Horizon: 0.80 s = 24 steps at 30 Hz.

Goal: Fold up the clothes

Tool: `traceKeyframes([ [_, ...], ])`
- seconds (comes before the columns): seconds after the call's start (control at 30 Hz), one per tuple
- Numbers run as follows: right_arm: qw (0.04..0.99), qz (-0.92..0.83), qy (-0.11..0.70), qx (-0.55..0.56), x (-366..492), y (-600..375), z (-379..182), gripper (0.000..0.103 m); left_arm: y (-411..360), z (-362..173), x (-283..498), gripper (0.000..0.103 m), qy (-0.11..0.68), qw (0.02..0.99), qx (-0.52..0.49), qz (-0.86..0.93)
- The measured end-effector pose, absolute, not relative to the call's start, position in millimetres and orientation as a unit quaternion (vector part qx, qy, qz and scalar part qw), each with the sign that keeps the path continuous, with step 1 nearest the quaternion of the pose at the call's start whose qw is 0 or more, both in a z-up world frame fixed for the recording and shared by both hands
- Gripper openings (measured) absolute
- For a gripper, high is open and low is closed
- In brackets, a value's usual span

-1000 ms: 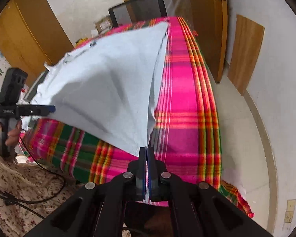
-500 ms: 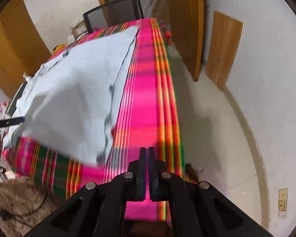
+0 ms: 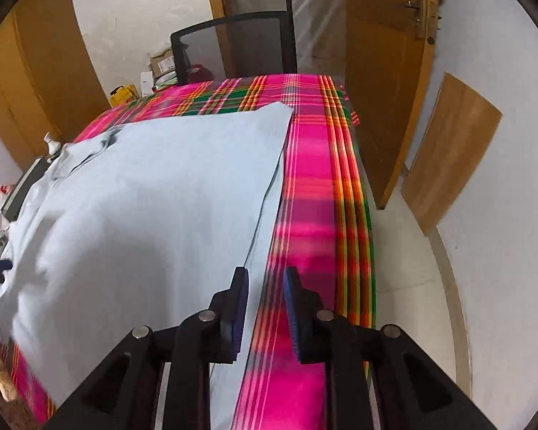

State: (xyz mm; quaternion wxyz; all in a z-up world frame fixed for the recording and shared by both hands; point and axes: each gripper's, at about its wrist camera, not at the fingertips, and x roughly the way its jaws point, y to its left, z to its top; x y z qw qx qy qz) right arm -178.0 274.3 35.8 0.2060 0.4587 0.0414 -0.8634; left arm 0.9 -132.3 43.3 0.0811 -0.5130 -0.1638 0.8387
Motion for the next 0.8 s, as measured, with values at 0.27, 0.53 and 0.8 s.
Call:
traceKeyframes([
  [0.27,0.219,-0.863,0.0,0.456,-274.0,276.2,28.8,0.021,-130.8,41.8,-52.1,0.077,-0.176,0.071,-0.502,0.844],
  [0.53,0.228,-0.85,-0.09,0.467,-372.4,281.1,11.5,0.021,-125.3,28.7,-107.8,0.077,-0.203,0.058,-0.492,0.845],
  [0.8,0.26,-0.836,-0.115,0.469,-428.6,260.2,-4.5,0.033,-127.8,14.5,-120.2,0.077,-0.216,0.05,-0.488,0.844],
])
